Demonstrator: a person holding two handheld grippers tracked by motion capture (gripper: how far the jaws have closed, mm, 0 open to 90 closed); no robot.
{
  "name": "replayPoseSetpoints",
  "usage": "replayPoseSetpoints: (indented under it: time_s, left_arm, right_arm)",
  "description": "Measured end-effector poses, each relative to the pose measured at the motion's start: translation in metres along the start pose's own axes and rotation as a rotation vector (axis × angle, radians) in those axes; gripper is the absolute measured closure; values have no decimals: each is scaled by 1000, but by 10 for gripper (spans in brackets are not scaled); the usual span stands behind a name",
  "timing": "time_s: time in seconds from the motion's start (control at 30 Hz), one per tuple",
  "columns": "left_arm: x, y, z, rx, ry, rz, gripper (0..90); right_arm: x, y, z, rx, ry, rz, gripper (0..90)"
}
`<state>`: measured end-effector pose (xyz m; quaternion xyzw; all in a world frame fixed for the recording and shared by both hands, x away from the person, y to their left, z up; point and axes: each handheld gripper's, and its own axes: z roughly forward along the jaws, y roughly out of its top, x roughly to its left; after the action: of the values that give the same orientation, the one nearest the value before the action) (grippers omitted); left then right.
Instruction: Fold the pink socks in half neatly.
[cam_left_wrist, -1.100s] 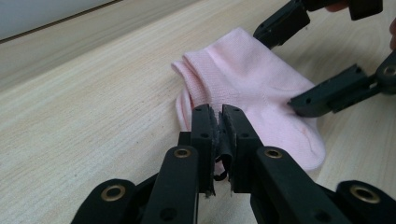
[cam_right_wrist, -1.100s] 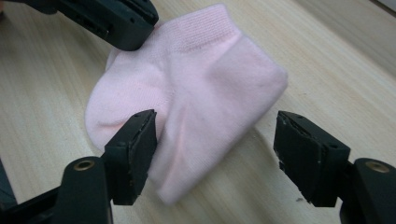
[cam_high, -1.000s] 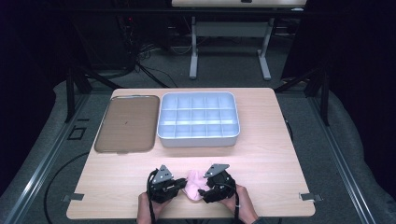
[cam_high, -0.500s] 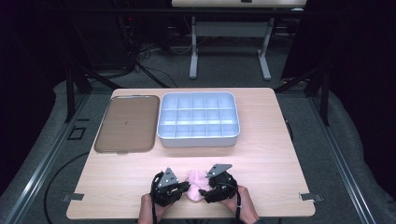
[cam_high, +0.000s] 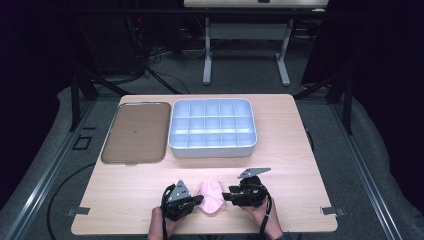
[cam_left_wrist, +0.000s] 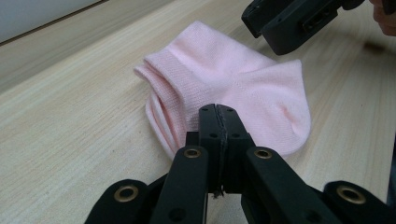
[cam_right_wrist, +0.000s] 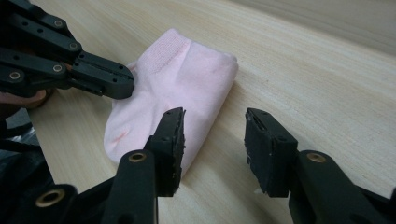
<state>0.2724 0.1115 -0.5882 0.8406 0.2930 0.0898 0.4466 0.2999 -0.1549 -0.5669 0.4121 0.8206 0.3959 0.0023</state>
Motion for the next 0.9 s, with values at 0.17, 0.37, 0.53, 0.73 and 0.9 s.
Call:
replayPoseSetpoints:
  time_s: [0.17, 0.37, 0.53, 0.73, 0.9]
  left_arm:
    - [3, 0, 0, 0, -16, -19, 893]
    - [3, 1, 1, -1, -3, -28, 893]
    - [2, 5, 4, 14, 24, -32, 893]
    - [2, 11, 10, 24, 31, -36, 892]
    - [2, 15, 16, 22, 22, -35, 893]
  right_arm:
    - [5, 2, 12, 55, -3, -16, 613]
    - [15, 0, 15, 88, -45, -59, 772]
    - [16, -4, 14, 47, -46, -40, 848]
    - [22, -3, 4, 24, -67, -46, 851]
    - [28, 0, -7, -11, -75, -63, 850]
